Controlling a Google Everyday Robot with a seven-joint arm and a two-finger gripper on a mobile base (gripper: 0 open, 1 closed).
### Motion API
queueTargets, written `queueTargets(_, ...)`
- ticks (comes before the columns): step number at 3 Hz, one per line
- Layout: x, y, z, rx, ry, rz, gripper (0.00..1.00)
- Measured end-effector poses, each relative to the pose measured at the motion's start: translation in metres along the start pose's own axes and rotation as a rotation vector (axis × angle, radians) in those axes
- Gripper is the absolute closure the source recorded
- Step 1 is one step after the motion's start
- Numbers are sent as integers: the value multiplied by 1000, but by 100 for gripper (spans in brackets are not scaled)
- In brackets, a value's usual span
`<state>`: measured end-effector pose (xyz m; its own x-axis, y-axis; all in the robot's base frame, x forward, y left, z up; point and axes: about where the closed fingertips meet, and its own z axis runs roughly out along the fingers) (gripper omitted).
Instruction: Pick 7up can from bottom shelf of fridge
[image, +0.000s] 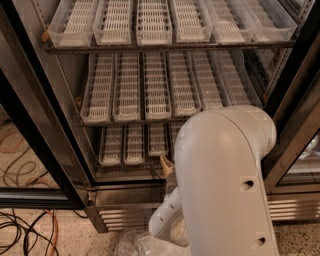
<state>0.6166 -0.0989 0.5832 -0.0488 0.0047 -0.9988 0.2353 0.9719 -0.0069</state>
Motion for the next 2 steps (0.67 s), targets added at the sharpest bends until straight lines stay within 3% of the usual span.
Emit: queueTargets(2, -10, 4, -8, -16, -9, -69, 0)
